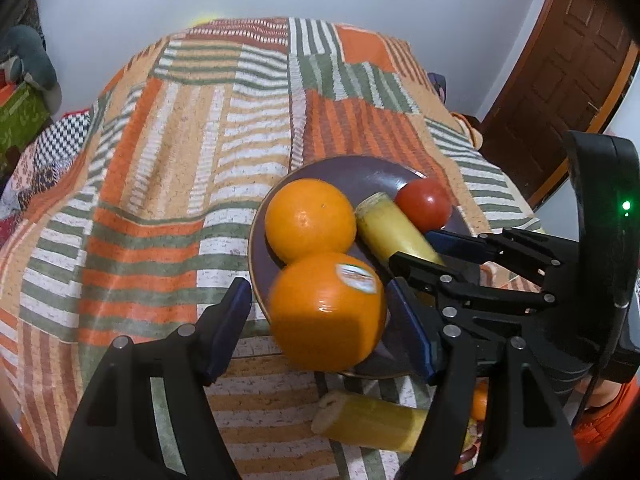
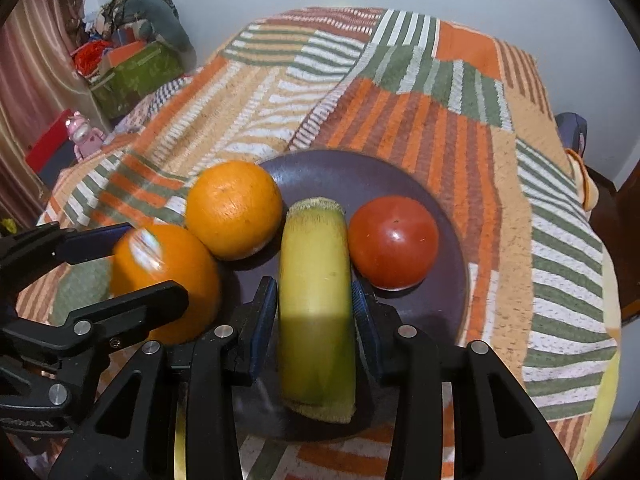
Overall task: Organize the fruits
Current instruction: 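Lift and lower the zucchini onto the plate with the right tool while the left tool places the Dole orange, then open both tools and withdraw from the plate, then grasp the small tangerine with the right tool while the left tool grasps a red tomato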
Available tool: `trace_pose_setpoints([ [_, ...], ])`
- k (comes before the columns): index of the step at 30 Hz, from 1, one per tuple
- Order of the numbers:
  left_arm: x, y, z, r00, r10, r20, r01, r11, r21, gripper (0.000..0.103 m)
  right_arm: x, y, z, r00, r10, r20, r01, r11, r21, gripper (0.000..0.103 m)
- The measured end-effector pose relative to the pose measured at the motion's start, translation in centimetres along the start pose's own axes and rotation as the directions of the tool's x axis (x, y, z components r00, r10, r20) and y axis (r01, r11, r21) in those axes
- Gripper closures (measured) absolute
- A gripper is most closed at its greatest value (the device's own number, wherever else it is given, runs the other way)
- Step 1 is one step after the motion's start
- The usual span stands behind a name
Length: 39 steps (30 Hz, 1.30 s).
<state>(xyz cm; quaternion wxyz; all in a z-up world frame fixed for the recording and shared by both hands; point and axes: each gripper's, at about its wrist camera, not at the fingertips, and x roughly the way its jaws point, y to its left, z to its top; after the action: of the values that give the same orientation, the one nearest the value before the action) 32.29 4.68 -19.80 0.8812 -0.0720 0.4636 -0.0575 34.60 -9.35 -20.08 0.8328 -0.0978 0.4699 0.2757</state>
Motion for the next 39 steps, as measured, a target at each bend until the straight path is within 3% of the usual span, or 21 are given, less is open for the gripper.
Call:
trace_pose_setpoints([
  [5,-2.4,-1.2,-0.1,1.0,0.0,0.03,-0.001,1.0,0.025,0.033,-2.9,0.2,-0.2,0.998,-0.033,0.062,0.034,0.999,-0.011,0.058],
  [11,-5.8,-2.5,-1.0,0.997,0.011,0.072,-0.015,0.998,0.055,0.032,-7.2,0.3,-1.1,0.99,-0.046,0.133,0.048,0.999,-0.008,0.057],
  [21,-10.4,-4.4,-4.0,0.994,0.017,0.11,-0.026,0.997,0.075,0.026,-13.9,0.3,-4.4,0.966,-0.091,0.243,0.092,0.996,0.008,0.046],
  [30,-10.7,-6.0,-8.2,0.999,0.014,0.052,-0.019,0.996,0.091,0.025,-15.6,-1.1,-8.9,0.963,-0.14,0.229,0.137,0.99,0.03,0.046],
  [39,-6.9,-6.7,-11.6,0.998,0.003,-0.057,0.001,0.997,0.071,0.025,-14.2,-2.5,-12.9,0.977,-0.14,0.158,0.129,0.989,0.078,0.046],
])
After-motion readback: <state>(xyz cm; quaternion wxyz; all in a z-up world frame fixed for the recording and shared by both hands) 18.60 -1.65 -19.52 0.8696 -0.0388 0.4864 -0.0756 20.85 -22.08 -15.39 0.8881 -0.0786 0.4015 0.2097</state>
